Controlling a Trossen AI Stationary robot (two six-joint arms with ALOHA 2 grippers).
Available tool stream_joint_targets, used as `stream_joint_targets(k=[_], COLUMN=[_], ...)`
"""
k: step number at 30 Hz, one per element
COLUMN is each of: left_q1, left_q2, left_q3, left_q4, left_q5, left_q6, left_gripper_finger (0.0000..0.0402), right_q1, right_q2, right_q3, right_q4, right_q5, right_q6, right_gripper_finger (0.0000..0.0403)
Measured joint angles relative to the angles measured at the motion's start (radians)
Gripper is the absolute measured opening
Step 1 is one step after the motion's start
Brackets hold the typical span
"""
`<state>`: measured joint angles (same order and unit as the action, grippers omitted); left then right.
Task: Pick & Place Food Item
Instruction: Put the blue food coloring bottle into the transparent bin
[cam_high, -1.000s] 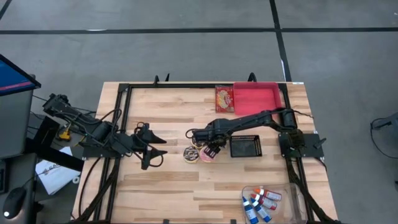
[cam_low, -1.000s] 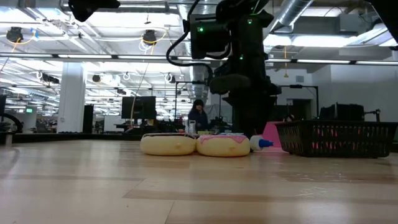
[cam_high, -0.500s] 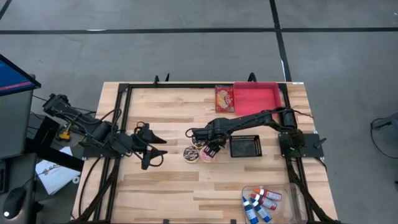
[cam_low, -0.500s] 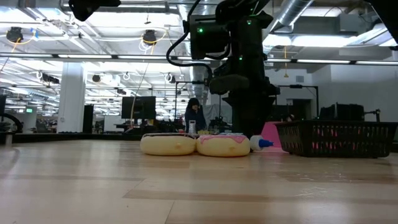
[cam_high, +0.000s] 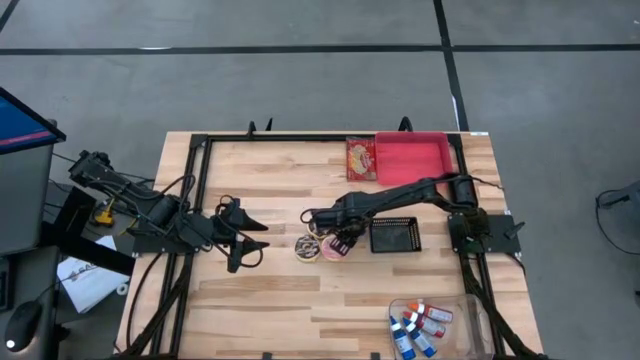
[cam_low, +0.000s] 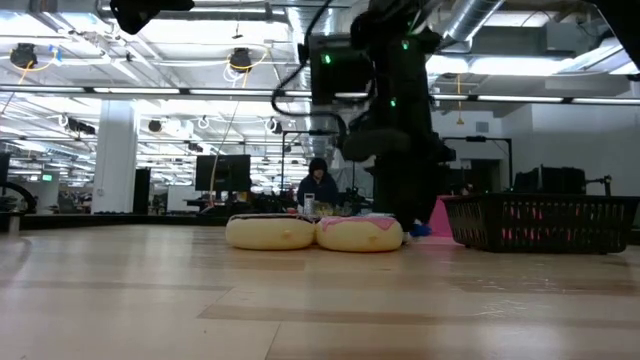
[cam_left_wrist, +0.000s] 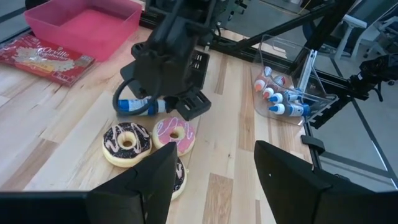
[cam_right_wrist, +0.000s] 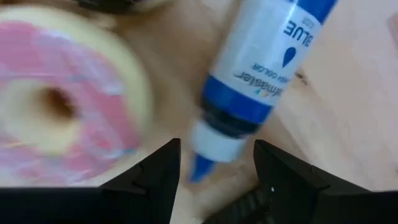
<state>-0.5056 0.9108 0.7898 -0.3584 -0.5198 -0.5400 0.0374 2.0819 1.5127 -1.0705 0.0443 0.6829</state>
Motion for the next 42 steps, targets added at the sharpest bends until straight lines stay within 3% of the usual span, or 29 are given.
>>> stream_joint_targets(k=[17,34,42], left_q1=[0.0,0.0,0.0], left_q2=[0.0,0.0,0.0], left_q3=[0.0,0.0,0.0], left_q4=[0.0,0.0,0.0], left_q5=[0.0,0.0,0.0], left_q6=[0.0,-0.012,-0.015], left_gripper_finger=[0.0211,0.0211,0.0211], right_q1=[-0.021,-0.048,-0.046], right_q2=[0.0,-0.001,-0.001], right_q3=[-0.011,-0.011,-0.011], right_q4=[0.033,0.037,0.036], right_q5=[0.008,0.006,0.014], right_q6=[-0.02,-0.058,-0.055], right_gripper_finger=[0.0191,0.0105,0.0096])
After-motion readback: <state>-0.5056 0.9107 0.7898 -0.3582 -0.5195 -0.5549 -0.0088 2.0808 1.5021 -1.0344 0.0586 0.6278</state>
